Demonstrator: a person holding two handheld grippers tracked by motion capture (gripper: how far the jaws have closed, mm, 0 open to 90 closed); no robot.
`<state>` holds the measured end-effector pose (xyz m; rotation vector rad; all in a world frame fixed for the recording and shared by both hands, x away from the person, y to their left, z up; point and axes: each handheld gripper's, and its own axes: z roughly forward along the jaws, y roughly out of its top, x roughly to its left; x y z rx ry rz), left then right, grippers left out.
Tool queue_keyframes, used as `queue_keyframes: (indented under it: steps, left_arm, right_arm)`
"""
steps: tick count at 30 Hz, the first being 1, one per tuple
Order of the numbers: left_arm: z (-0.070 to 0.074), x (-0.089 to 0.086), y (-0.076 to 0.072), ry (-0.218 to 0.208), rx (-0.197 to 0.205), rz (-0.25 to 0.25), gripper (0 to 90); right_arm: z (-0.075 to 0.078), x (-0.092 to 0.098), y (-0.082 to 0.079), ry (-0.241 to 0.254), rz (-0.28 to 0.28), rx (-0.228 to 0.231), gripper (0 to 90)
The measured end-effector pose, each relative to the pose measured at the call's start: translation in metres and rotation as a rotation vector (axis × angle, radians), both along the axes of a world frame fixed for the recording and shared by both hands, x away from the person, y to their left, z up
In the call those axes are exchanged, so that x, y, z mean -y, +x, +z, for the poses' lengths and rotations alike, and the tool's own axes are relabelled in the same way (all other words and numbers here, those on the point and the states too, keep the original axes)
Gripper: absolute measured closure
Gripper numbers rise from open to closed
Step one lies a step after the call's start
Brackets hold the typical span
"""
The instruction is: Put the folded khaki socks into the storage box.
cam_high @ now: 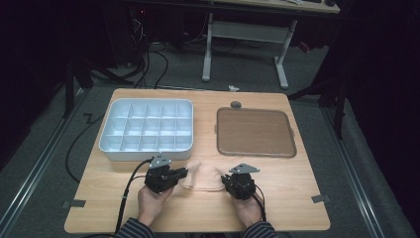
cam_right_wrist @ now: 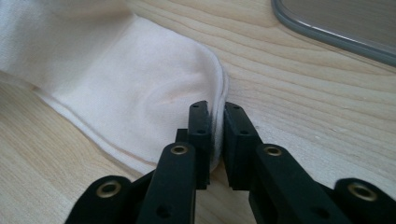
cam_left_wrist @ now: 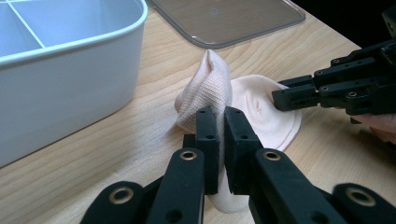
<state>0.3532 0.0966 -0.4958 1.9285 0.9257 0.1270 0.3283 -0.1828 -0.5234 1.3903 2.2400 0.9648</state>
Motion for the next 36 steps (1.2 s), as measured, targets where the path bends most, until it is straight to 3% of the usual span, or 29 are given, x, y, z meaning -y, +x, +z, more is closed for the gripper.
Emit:
queue_keyframes:
  steps: [14, 26, 36]
  left_arm:
    - [0.005, 0.009, 0.003, 0.014, 0.005, -0.019, 85.7]
    - [0.006, 0.014, 0.004, 0.024, 0.012, -0.033, 85.5]
    - [0.004, 0.015, 0.005, 0.024, 0.006, -0.041, 85.5]
  right_arm:
    - [-0.003, -0.006, 0.002, -0.032, 0.066, 0.037, 84.7]
    - [-0.005, -0.009, 0.004, -0.001, 0.067, 0.035, 84.9]
    - [-0.005, -0.017, 0.004, -0.009, 0.080, 0.046, 84.9]
